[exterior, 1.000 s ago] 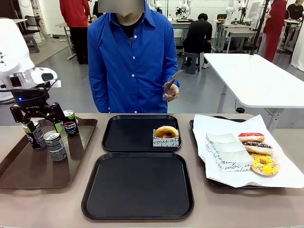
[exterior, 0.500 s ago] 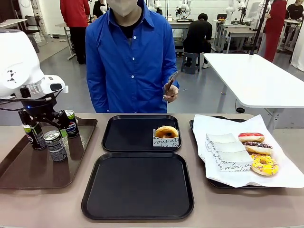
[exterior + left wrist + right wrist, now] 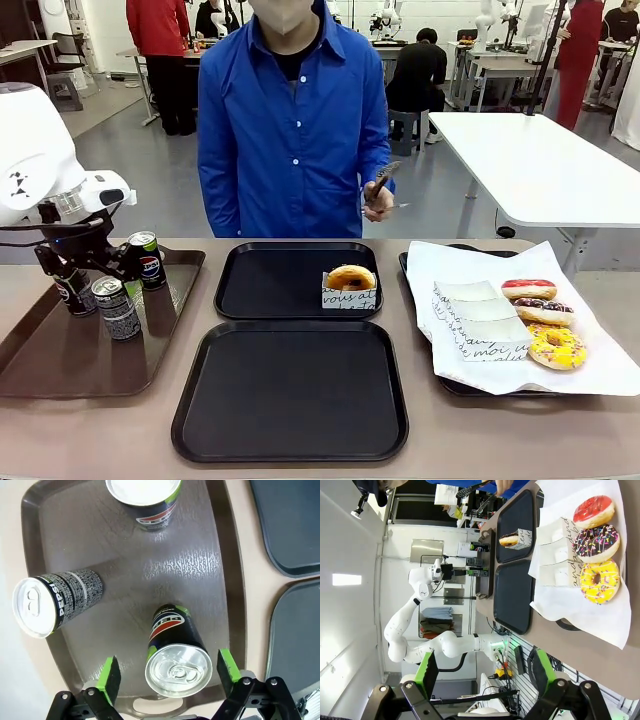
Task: Set up donuts and drinks on trays.
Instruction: Pick up one Pepsi coke and place it on the Flat Tray.
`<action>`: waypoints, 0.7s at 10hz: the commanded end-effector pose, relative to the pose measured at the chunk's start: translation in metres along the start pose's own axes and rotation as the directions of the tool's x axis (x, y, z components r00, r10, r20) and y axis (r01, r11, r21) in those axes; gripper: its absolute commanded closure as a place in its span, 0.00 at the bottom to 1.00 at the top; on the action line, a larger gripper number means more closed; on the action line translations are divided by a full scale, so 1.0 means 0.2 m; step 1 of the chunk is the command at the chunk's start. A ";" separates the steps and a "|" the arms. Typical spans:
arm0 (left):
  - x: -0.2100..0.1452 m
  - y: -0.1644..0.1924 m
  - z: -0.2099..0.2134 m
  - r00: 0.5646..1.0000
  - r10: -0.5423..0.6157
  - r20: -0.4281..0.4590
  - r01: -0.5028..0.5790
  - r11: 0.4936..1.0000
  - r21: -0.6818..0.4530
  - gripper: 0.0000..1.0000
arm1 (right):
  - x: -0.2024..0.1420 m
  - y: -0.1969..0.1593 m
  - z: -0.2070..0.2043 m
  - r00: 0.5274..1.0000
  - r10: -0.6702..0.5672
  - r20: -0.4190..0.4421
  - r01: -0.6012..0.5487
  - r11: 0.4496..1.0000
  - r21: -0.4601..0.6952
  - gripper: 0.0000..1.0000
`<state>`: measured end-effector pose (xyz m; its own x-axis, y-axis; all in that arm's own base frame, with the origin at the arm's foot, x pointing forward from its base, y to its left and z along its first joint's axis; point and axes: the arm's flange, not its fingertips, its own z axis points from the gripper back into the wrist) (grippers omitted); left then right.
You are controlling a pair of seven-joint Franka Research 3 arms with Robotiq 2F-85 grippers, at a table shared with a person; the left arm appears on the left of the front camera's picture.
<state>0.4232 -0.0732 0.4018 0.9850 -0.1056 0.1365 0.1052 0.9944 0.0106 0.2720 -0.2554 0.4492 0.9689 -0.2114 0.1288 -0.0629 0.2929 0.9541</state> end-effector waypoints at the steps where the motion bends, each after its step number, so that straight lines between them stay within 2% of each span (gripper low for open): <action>1: 0.02 -0.01 -0.03 1.000 0.027 0.004 -0.027 1.000 0.002 0.00 | 0.00 0.00 0.00 1.000 0.002 0.001 -0.002 1.000 0.009 0.00; 7: 0.08 -0.04 -0.12 0.999 0.043 -0.020 -0.044 0.999 -0.024 0.00 | 0.00 0.00 0.00 1.000 0.002 0.001 -0.002 1.000 0.009 0.00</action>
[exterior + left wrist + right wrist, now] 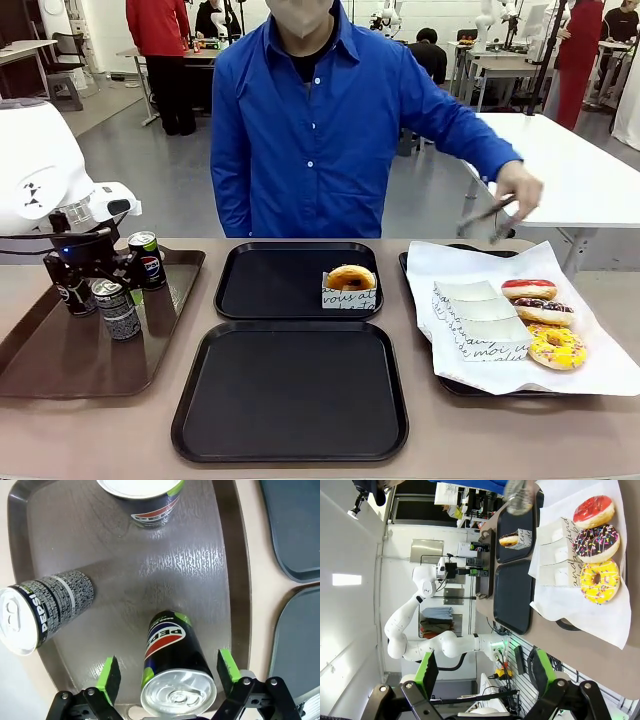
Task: Set up donuts and drinks on trays.
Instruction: Pick up one Pepsi coke and place it on the Flat Tray.
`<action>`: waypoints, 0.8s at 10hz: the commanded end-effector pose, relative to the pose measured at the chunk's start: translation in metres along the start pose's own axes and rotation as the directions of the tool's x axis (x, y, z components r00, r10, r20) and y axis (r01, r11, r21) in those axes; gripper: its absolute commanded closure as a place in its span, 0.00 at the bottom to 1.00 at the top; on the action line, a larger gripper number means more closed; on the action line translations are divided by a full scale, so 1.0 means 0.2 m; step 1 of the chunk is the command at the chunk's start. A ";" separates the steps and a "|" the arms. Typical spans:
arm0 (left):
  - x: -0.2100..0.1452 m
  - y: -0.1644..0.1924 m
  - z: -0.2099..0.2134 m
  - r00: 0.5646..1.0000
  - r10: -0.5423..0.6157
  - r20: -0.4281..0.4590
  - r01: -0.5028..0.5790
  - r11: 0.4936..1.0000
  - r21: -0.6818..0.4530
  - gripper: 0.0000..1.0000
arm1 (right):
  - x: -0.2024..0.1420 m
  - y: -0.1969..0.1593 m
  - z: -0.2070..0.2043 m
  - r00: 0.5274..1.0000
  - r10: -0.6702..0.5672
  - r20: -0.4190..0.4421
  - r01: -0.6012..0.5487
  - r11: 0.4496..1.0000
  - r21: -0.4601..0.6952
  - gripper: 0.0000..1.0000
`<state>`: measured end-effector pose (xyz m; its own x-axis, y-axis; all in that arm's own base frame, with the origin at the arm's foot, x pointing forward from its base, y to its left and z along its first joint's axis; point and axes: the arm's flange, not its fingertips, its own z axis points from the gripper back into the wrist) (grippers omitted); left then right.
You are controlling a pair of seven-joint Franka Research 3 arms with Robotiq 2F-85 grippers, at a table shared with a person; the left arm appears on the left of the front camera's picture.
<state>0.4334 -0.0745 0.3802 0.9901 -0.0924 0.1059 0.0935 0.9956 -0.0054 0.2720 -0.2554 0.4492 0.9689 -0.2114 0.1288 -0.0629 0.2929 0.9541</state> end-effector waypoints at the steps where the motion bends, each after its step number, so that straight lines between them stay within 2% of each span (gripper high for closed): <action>1: 0.04 -0.03 0.00 0.999 0.035 0.011 -0.035 0.999 -0.016 0.00 | 0.00 0.00 0.00 1.000 0.002 0.001 -0.002 1.000 0.009 0.00; 2: 0.03 -0.03 -0.01 0.999 0.035 0.010 -0.035 0.999 -0.021 0.04 | 0.00 0.00 0.00 1.000 0.002 0.001 -0.002 1.000 0.009 0.00; 3: 0.02 -0.03 0.00 0.999 0.035 0.008 -0.035 0.999 -0.026 0.17 | 0.00 0.00 0.00 1.000 0.002 0.001 -0.002 1.000 0.009 0.00; 4: 0.02 -0.03 0.02 0.999 0.039 -0.004 -0.039 0.999 -0.026 0.21 | 0.00 0.00 0.00 1.000 0.002 0.001 -0.002 1.000 0.009 0.00; 5: 0.04 -0.04 0.04 0.999 0.041 -0.019 -0.041 0.999 -0.019 0.35 | 0.00 0.00 0.00 1.000 0.002 0.001 -0.002 1.000 0.009 0.00; 6: 0.04 -0.04 0.05 0.999 0.045 -0.028 -0.046 0.999 -0.012 0.38 | 0.00 0.00 0.00 1.000 0.002 0.001 -0.002 1.000 0.009 0.00; 7: 0.03 -0.04 0.05 0.998 0.049 -0.042 -0.049 0.999 -0.003 0.52 | 0.00 0.00 0.00 1.000 0.002 0.001 -0.002 1.000 0.009 0.00; 8: 0.02 -0.04 0.05 0.997 0.056 -0.059 -0.055 0.998 0.011 0.56 | 0.00 0.00 0.00 1.000 0.002 0.001 -0.002 1.000 0.009 0.00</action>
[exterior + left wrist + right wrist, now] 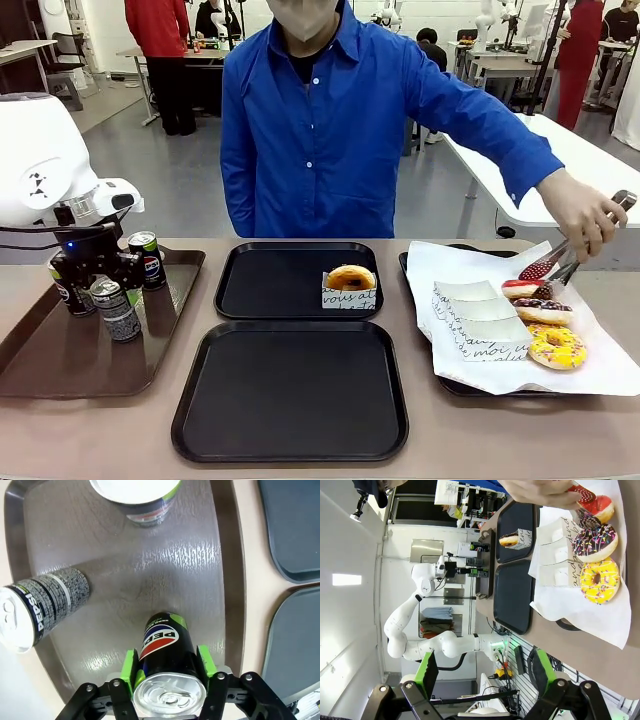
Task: Set up donuts and drinks on trays.
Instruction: Pick up one Pepsi coke and place it on the Flat Tray.
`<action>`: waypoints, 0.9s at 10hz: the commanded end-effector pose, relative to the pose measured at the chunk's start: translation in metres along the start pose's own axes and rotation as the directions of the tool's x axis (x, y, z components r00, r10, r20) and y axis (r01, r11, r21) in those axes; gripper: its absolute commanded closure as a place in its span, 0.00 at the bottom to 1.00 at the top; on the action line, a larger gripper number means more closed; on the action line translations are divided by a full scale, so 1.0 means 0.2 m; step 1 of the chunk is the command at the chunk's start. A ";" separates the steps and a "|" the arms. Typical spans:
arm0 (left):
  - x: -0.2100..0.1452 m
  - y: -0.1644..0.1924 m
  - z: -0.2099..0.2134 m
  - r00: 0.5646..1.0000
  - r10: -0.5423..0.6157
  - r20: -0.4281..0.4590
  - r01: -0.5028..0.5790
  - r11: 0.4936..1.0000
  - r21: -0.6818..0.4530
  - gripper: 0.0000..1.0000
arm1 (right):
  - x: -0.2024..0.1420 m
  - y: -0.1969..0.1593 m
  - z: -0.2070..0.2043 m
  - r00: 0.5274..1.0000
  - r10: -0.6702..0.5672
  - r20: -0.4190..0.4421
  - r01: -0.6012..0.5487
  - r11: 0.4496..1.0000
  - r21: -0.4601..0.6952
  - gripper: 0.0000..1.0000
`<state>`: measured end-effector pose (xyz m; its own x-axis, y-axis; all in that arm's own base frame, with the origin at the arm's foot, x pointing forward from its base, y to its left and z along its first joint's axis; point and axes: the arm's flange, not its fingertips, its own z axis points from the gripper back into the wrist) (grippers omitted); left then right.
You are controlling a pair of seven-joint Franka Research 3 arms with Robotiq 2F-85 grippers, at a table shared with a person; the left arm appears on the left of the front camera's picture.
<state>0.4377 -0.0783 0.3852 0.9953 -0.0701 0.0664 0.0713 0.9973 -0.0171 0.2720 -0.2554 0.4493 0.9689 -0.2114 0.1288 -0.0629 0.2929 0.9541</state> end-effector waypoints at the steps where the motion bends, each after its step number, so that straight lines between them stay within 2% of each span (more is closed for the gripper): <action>1: -0.01 -0.02 0.02 0.999 0.041 -0.031 -0.040 0.999 0.030 0.70 | 0.00 0.00 0.00 1.000 0.002 0.001 -0.002 1.000 0.009 0.00; 2: 0.00 -0.03 0.03 0.998 0.045 -0.038 -0.044 0.998 0.035 0.73 | 0.00 0.00 0.00 1.000 0.002 0.001 -0.002 1.000 0.009 0.00; 3: 0.00 -0.03 0.07 0.998 0.050 -0.042 -0.048 0.998 0.036 0.87 | 0.00 0.00 0.00 1.000 0.002 0.001 -0.002 1.000 0.009 0.00; 4: -0.04 -0.06 0.17 0.998 0.060 -0.032 -0.058 0.995 0.083 0.87 | 0.00 0.00 0.00 1.000 0.002 0.001 -0.002 1.000 0.009 0.00; 5: -0.12 -0.08 0.34 0.999 0.036 0.004 -0.036 0.998 0.058 0.87 | 0.00 0.00 0.00 1.000 0.002 0.001 -0.002 1.000 0.009 0.00; 7: -0.29 -0.09 0.61 1.000 -0.004 -0.029 0.005 0.999 0.045 0.87 | 0.00 0.00 0.00 1.000 0.002 0.001 -0.002 1.000 0.009 0.00; 9: -0.40 -0.10 0.75 1.000 -0.023 -0.016 0.023 0.999 0.048 0.87 | 0.00 0.00 0.00 1.000 0.002 0.001 -0.002 1.000 0.009 0.00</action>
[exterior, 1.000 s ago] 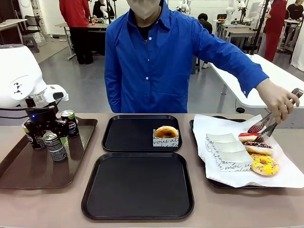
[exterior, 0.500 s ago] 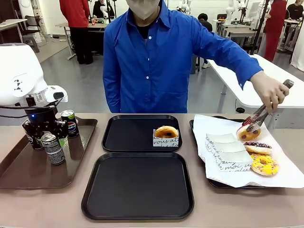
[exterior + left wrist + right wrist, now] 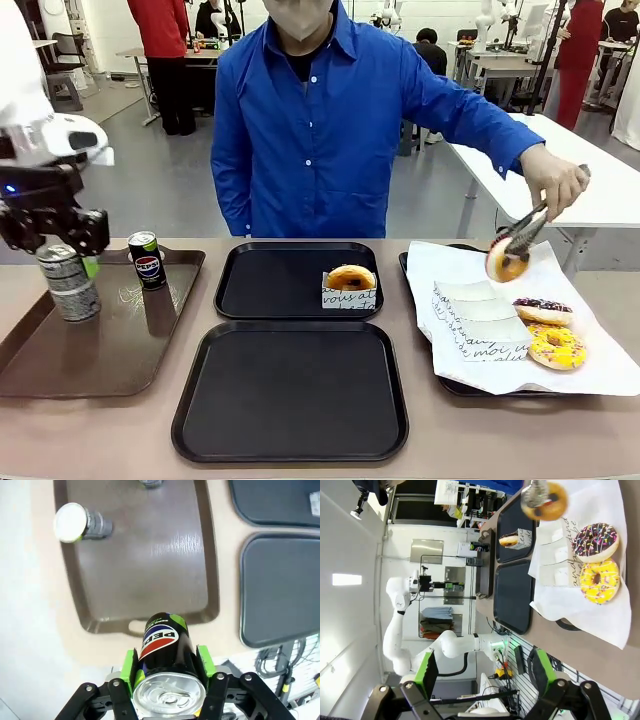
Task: Set up donuts and drinks on trays.
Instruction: Pick up one Pepsi coke and place it on the Flat Tray.
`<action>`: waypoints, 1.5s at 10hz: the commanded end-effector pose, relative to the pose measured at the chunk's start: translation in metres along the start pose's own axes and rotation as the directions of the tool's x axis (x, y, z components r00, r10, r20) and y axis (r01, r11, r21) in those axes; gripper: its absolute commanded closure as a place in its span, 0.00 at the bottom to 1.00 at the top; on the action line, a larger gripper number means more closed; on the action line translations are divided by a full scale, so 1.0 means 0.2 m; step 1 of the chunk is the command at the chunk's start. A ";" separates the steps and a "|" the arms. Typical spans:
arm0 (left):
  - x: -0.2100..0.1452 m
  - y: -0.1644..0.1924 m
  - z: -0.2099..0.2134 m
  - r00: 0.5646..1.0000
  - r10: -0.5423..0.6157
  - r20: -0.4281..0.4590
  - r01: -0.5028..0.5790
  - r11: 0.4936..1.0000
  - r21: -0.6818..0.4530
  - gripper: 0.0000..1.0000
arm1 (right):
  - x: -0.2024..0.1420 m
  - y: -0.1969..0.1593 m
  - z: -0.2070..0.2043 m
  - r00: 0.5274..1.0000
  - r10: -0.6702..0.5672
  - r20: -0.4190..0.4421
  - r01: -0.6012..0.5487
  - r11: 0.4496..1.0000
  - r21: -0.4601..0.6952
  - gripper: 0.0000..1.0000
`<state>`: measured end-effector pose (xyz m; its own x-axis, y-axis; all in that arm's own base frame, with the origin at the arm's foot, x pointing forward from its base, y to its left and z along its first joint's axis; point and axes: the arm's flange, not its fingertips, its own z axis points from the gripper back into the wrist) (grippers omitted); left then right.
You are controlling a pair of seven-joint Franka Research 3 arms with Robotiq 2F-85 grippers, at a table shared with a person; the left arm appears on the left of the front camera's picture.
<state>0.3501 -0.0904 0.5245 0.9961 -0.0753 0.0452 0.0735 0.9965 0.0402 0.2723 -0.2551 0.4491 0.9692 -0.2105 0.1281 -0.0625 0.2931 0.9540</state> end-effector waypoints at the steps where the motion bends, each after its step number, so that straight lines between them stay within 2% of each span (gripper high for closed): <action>1: -0.05 0.03 0.06 1.000 0.025 -0.010 -0.025 0.999 -0.025 0.87 | 0.00 0.00 0.01 1.000 0.003 0.002 -0.003 1.000 0.009 0.00; 2: 0.00 0.00 0.00 1.000 0.000 0.000 0.000 1.000 0.000 0.87 | 0.00 0.00 0.01 1.000 0.003 0.002 -0.003 1.000 0.009 0.00; 7: 0.00 0.00 0.00 1.000 0.000 0.000 0.000 1.000 0.000 0.87 | 0.00 0.00 0.01 1.000 0.003 0.002 -0.003 1.000 0.009 0.00; 8: -0.01 0.00 -0.02 1.000 0.001 -0.022 -0.001 1.000 0.000 0.41 | 0.00 0.00 0.01 1.000 0.003 0.002 -0.003 1.000 0.009 0.00; 10: 0.16 -0.19 -0.03 1.000 -0.012 0.015 0.011 0.998 0.059 0.41 | 0.00 0.00 0.01 1.000 0.003 0.002 -0.003 1.000 0.009 0.00; 13: 0.28 -0.41 -0.03 0.997 -0.048 0.053 0.047 0.999 0.025 0.41 | 0.00 0.00 0.01 1.000 0.003 0.002 -0.003 1.000 0.009 0.00; 15: 0.46 -0.61 -0.10 0.996 -0.086 0.034 0.085 0.995 0.047 0.41 | 0.00 0.00 0.01 1.000 0.003 0.002 -0.003 1.000 0.009 0.00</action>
<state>0.4118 -0.1993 0.5051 0.9826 -0.1688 0.0770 0.1648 0.9847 0.0560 0.2722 -0.2552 0.4492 0.9690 -0.2110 0.1283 -0.0624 0.2934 0.9539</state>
